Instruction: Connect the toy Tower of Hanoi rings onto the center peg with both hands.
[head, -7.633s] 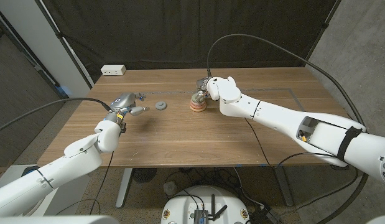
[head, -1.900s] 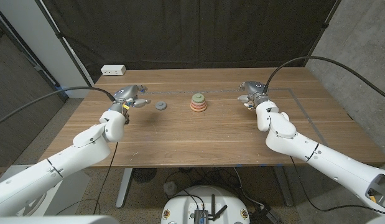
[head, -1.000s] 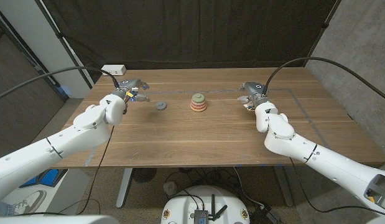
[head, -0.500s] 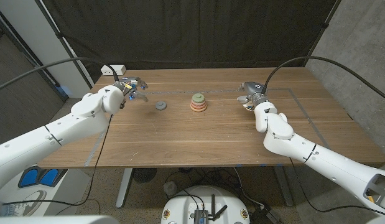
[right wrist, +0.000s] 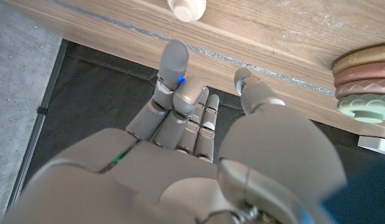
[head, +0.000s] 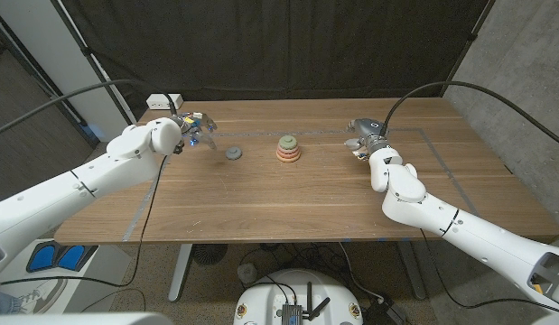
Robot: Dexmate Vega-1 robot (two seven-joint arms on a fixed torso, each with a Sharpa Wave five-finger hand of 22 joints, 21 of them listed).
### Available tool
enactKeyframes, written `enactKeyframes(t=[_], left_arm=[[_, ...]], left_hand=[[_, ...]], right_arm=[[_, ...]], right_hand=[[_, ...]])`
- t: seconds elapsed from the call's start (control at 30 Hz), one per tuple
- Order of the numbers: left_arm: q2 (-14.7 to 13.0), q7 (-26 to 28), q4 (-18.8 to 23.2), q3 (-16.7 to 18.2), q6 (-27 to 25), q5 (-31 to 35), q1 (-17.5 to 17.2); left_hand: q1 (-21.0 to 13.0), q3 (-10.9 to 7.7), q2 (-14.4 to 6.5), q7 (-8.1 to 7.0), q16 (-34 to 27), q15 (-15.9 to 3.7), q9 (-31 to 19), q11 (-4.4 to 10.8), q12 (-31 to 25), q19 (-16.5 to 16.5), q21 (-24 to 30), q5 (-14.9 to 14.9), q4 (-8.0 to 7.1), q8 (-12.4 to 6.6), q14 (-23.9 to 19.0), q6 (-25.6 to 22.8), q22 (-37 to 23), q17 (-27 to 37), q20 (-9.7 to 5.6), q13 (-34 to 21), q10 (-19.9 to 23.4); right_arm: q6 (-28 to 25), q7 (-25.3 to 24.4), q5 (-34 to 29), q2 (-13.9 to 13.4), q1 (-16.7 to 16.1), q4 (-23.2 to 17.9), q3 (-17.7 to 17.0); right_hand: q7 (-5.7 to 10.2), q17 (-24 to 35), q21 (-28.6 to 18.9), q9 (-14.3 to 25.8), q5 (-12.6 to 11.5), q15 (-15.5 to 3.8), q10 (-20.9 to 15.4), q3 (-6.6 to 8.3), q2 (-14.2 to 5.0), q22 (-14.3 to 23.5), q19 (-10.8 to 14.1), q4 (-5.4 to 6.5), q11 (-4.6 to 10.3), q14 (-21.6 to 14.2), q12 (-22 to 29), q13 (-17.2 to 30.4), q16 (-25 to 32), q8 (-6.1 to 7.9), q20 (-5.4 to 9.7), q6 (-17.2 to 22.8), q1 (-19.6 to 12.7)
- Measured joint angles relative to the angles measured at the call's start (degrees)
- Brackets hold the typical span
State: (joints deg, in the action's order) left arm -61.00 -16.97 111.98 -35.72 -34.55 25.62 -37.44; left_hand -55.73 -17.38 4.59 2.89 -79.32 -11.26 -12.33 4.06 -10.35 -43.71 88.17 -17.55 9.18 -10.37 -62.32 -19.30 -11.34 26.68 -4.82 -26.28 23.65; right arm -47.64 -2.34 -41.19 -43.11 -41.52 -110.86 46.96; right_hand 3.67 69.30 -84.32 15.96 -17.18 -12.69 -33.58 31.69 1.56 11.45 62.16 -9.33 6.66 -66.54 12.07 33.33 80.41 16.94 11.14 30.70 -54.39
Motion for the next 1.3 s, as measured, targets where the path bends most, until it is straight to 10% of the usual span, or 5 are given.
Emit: enactKeyframes(t=[1.3], left_arm=[[8.8, -2.0, -13.3, -7.0, 7.0, 3.8, 7.5]], left_hand=[[0.0, 0.87, 0.0, -0.11, -0.8, 0.00, 0.1, 0.55, -1.1, 0.0, 0.2, 0.5, -0.56, -1.58, 0.0, -1.8, 0.0, -0.4, 0.02, 0.8, 1.6]], right_arm=[[-1.9, 2.9, -0.9, -0.3, 0.7, -0.3, 0.9]], right_hand=[[-0.21, 0.2, 0.0, 0.4, -0.4, 0.00, -0.5, 0.00, -0.22, 0.0, 0.0, 0.00, 0.10, 0.0, 0.0, 0.3, 0.0, 0.00, 0.00, 0.2, 0.2]])
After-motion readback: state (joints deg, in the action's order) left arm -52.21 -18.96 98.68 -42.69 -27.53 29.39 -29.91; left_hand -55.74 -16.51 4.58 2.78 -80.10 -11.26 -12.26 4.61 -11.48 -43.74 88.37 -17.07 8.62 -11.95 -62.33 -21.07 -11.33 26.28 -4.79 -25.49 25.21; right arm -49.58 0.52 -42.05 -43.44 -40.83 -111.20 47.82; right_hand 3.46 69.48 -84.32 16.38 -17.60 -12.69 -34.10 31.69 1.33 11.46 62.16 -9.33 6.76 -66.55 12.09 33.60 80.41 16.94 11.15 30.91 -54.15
